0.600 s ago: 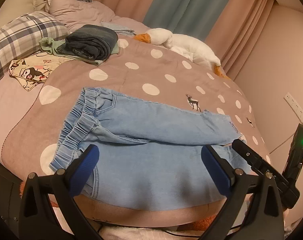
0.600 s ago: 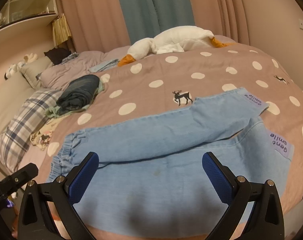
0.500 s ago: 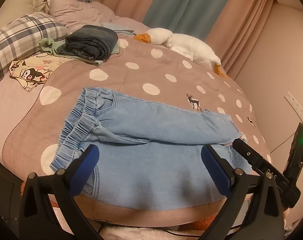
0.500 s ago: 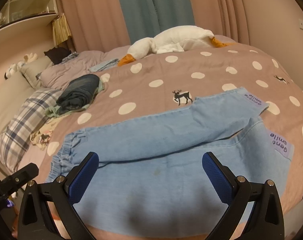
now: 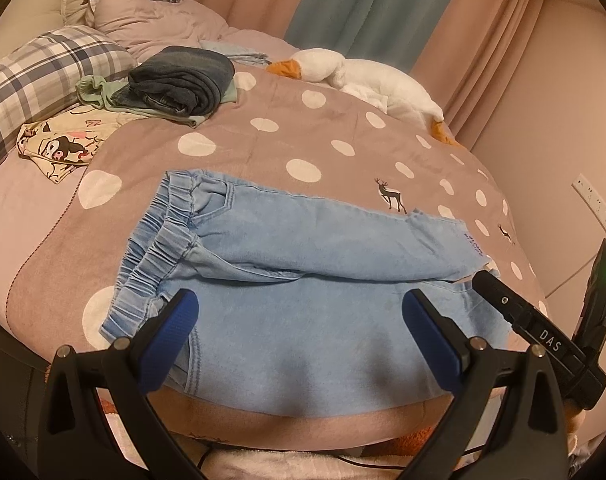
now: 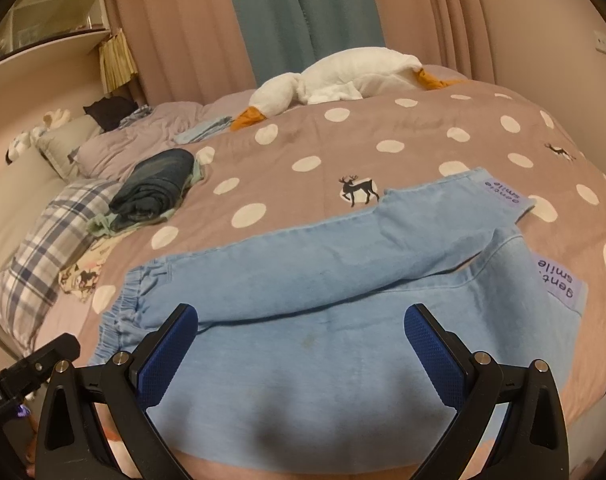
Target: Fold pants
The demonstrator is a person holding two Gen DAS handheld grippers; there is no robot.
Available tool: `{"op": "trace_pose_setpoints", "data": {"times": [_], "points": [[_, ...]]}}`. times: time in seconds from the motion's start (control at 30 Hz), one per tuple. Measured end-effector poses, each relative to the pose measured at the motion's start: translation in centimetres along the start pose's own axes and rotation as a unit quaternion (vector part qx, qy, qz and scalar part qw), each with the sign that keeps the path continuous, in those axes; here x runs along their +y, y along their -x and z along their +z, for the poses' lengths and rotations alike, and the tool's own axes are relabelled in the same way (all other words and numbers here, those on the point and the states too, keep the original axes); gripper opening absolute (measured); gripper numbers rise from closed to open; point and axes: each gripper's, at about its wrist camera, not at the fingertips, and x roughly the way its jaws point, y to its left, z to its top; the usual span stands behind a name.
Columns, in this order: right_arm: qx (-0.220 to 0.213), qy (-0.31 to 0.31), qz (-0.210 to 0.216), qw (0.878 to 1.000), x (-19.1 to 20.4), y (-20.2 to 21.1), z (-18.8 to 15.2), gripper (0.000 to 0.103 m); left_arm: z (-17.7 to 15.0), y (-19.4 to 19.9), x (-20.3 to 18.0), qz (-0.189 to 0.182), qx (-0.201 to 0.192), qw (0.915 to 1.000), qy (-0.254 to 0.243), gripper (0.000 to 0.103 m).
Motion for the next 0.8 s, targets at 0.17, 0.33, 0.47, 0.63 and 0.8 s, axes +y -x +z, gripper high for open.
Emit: {"op": "trace_pose_setpoints", "data": {"times": [0.17,0.33,0.47,0.63,0.8], "points": [[0.001,-0.001,0.000,1.000,-0.23,-0.07,0.01,0.103,0.02,-0.11,0.05,0.000,-0.008,1.0000,-0.003,0.102],[0.001,-0.001,-0.001,1.000,-0.27,-0.03,-0.02,0.103,0.00,-0.16,0.25,0.003,-0.005,1.0000,-0.004,0.101],[0.000,-0.002,-0.002,1.000,-0.39,-0.11,0.01,0.103,0.01,-0.21,0.27,0.004,-0.005,1.0000,-0.005,0.101],[0.004,-0.004,-0.004,1.000,-0.54,-0.27,-0.16,0.103,-0.07,-0.50,0.55,0.004,0.000,1.0000,-0.005,0.101],[0.006,-0.003,-0.006,1.000,-0.51,-0.25,-0.36,0.103,-0.08,-0.78,0.91,0.009,0.004,1.0000,-0.003,0.101]]}}
